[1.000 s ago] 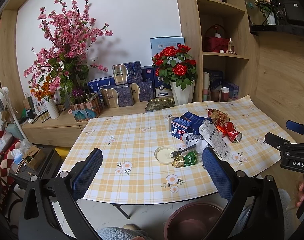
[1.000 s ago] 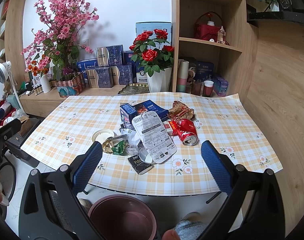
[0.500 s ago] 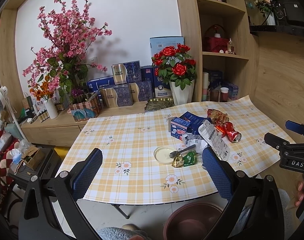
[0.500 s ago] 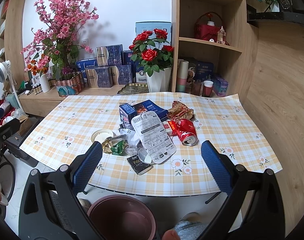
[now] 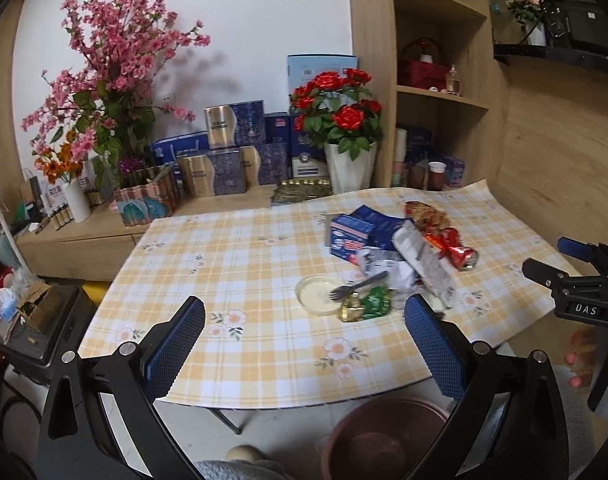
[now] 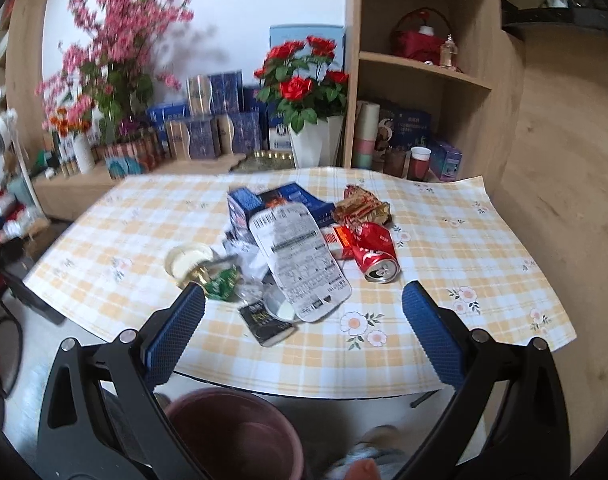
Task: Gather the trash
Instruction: 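Grasp the white printed snack bag with the right gripper, then grasp the blue ice-cream box with the left gripper while the right gripper holds the bag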
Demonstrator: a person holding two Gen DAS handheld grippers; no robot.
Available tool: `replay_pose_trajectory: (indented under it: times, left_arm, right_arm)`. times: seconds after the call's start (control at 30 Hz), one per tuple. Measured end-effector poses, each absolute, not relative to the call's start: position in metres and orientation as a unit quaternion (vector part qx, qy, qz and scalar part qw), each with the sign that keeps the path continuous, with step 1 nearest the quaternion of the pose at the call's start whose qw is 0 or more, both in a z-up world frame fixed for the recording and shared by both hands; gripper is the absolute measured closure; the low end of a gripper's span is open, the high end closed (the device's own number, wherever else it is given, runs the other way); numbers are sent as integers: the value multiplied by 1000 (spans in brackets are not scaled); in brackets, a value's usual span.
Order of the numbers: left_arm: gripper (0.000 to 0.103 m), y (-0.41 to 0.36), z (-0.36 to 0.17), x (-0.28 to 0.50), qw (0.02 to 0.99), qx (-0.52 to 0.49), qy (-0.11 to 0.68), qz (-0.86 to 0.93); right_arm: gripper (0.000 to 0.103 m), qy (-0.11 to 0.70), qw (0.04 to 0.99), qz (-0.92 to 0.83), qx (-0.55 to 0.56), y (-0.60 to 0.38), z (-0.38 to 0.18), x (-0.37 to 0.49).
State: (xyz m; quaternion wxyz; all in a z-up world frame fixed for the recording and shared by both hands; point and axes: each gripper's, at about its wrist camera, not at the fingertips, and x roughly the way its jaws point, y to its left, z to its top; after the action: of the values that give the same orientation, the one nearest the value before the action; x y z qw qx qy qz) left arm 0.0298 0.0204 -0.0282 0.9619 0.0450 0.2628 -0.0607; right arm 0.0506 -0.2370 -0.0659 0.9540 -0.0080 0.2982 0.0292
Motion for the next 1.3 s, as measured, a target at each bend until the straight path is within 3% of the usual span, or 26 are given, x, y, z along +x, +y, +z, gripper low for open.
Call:
replay_pose_trajectory:
  times: [0.17, 0.5, 0.57, 0.8, 1.07, 1.3]
  left_arm:
    - [5, 28, -47, 48, 963, 47, 261, -52]
    - [5, 42, -98, 94, 940, -8, 337, -46]
    - [5, 45, -106, 100, 937, -15, 346, -44]
    - [5, 45, -120, 113, 930, -34, 361, -58]
    - [5, 39, -132, 120, 922, -45, 376, -79]
    - [5, 28, -136, 127, 925, -34, 370, -87]
  right_arm:
    - [6, 333, 940, 35, -60, -229, -100, 96]
    - [9, 390, 907, 50, -150, -201, -174, 202]
    - [20, 402, 900, 44, -162, -199, -185, 218]
    - [31, 422, 891, 32, -162, -196, -206, 249]
    - [86, 371, 921, 30, -113, -209, -175, 229]
    - [90, 294, 955, 28, -19, -244, -131, 190]
